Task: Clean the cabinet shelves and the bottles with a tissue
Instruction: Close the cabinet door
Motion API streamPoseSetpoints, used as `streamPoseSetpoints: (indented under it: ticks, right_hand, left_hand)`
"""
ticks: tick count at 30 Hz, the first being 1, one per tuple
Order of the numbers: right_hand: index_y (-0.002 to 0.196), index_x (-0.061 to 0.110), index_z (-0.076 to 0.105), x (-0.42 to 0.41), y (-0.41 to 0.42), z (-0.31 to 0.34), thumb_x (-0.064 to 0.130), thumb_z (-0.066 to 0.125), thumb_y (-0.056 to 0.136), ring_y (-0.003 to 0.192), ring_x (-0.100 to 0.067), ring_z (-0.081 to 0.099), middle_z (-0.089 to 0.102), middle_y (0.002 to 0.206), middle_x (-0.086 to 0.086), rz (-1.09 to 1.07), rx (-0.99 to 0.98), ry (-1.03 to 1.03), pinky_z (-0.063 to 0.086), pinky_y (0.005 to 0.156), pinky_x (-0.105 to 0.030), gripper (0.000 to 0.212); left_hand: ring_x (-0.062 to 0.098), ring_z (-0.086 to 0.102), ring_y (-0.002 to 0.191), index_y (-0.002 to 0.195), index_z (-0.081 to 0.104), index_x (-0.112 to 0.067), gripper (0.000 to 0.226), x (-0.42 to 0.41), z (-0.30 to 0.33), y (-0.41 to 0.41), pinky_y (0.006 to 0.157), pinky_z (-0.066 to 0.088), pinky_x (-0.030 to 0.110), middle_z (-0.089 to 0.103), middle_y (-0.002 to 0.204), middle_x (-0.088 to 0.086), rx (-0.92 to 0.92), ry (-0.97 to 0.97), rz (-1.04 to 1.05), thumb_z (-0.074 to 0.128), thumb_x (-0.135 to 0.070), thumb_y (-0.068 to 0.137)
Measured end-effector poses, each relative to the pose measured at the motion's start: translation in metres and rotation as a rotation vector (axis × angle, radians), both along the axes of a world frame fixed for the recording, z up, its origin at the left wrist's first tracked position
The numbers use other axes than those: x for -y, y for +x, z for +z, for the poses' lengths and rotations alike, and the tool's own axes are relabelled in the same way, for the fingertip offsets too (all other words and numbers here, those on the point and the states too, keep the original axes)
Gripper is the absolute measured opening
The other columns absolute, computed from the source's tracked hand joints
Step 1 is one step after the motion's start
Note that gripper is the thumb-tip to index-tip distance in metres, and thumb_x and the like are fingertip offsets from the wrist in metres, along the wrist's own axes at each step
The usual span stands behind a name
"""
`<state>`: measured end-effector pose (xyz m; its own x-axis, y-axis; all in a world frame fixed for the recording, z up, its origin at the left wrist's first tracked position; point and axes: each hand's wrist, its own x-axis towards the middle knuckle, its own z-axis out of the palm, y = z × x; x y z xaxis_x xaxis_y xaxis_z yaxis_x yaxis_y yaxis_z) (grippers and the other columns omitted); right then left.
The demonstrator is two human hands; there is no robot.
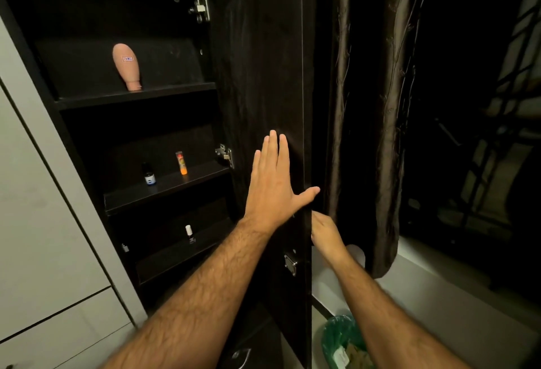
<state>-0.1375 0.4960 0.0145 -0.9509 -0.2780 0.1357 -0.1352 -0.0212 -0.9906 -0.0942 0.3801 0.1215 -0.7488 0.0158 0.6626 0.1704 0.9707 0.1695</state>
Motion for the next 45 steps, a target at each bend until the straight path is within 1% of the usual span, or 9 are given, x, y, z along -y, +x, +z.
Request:
streamPoseSetpoints:
  ticks: [2, 5, 11, 15, 21, 25, 32, 37, 45]
  right_hand:
    - [0.078, 0.015, 0.068, 0.011, 0.016, 0.002, 0.043, 0.046, 0.100, 0.061, -0.006, 0.061, 0.063, 0.062, 0.007, -0.016, 0.001, 0.007, 0.048, 0.058, -0.019, 0.041]
    - [0.083, 0.004, 0.067, 0.030, 0.038, 0.000, 0.048, 0.044, 0.099, 0.062, -0.013, 0.061, 0.063, 0.065, 0.000, -0.049, -0.004, 0.042, 0.050, 0.059, -0.023, 0.052]
    - [0.080, 0.013, 0.069, 0.078, 0.076, -0.003, 0.041, 0.042, 0.102, 0.072, -0.023, 0.069, 0.069, 0.072, -0.007, -0.108, -0.080, 0.127, 0.058, 0.064, -0.031, 0.045]
    - [0.072, 0.028, 0.067, 0.108, 0.091, -0.002, 0.043, 0.042, 0.102, 0.065, -0.006, 0.066, 0.069, 0.065, 0.007, -0.140, -0.131, 0.244, 0.054, 0.065, -0.030, 0.042]
    - [0.082, 0.015, 0.070, 0.151, 0.108, 0.003, 0.046, 0.041, 0.100, 0.077, -0.021, 0.066, 0.071, 0.078, -0.005, -0.092, -0.160, 0.355, 0.055, 0.074, -0.041, 0.047]
    - [0.072, 0.015, 0.065, 0.177, 0.115, 0.009, 0.048, 0.039, 0.101, 0.066, -0.018, 0.060, 0.064, 0.069, -0.003, -0.036, -0.203, 0.449, 0.049, 0.062, -0.031, 0.051]
    - [0.086, 0.018, 0.067, 0.220, 0.114, 0.017, 0.052, 0.039, 0.100, 0.079, -0.018, 0.065, 0.068, 0.083, -0.004, 0.072, -0.161, 0.539, 0.053, 0.075, -0.034, 0.047]
    - [0.083, 0.022, 0.062, 0.246, 0.106, 0.021, 0.052, 0.039, 0.100, 0.076, -0.015, 0.061, 0.064, 0.081, -0.001, 0.123, -0.188, 0.624, 0.046, 0.063, -0.029, 0.042]
    - [0.085, 0.019, 0.064, 0.283, 0.093, 0.022, 0.052, 0.038, 0.100, 0.075, -0.016, 0.063, 0.066, 0.079, -0.001, 0.140, -0.311, 0.712, 0.054, 0.072, -0.034, 0.045]
  left_hand:
    - [0.017, -0.011, 0.149, 0.153, -0.007, -0.010, 0.115, 0.010, 0.000, 0.014, 0.121, -0.003, 0.037, -0.009, 0.162, 0.009, 0.003, 0.012, -0.014, 0.065, -0.060, 0.078]
    - [0.017, -0.010, 0.149, 0.153, -0.007, -0.011, 0.112, 0.030, -0.001, 0.035, 0.121, -0.003, 0.037, -0.007, 0.162, 0.007, 0.010, 0.008, -0.025, 0.065, -0.057, 0.080]
    - [0.010, -0.009, 0.147, 0.154, 0.002, -0.013, 0.100, 0.085, -0.003, 0.075, 0.118, -0.006, 0.030, 0.002, 0.162, 0.002, 0.012, -0.006, -0.051, 0.059, -0.057, 0.085]
    - [0.005, -0.007, 0.144, 0.154, 0.009, -0.015, 0.091, 0.118, -0.004, 0.097, 0.118, -0.005, 0.028, 0.010, 0.161, -0.002, 0.006, 0.031, -0.055, 0.058, -0.053, 0.088]
    - [0.003, -0.005, 0.139, 0.152, 0.021, -0.014, 0.077, 0.163, -0.007, 0.129, 0.117, -0.001, 0.028, 0.017, 0.158, -0.001, -0.011, 0.113, -0.047, 0.059, -0.043, 0.092]
    - [0.012, 0.005, 0.148, 0.151, 0.027, -0.015, 0.073, 0.199, -0.012, 0.132, 0.120, 0.001, 0.032, 0.022, 0.159, 0.001, -0.006, 0.082, -0.001, 0.056, -0.045, 0.092]
    - [0.015, 0.004, 0.149, 0.153, 0.021, -0.016, 0.077, 0.247, -0.011, 0.139, 0.122, 0.004, 0.036, 0.018, 0.160, 0.002, 0.026, 0.083, 0.133, 0.056, -0.044, 0.092]
    - [0.018, 0.003, 0.149, 0.153, 0.017, -0.015, 0.077, 0.272, -0.010, 0.139, 0.121, 0.004, 0.037, 0.015, 0.161, 0.004, 0.057, 0.069, 0.221, 0.054, -0.045, 0.093]
    - [0.019, 0.000, 0.149, 0.153, 0.014, -0.012, 0.074, 0.304, -0.009, 0.136, 0.122, 0.004, 0.038, 0.009, 0.162, 0.006, 0.091, 0.066, 0.305, 0.050, -0.042, 0.096]
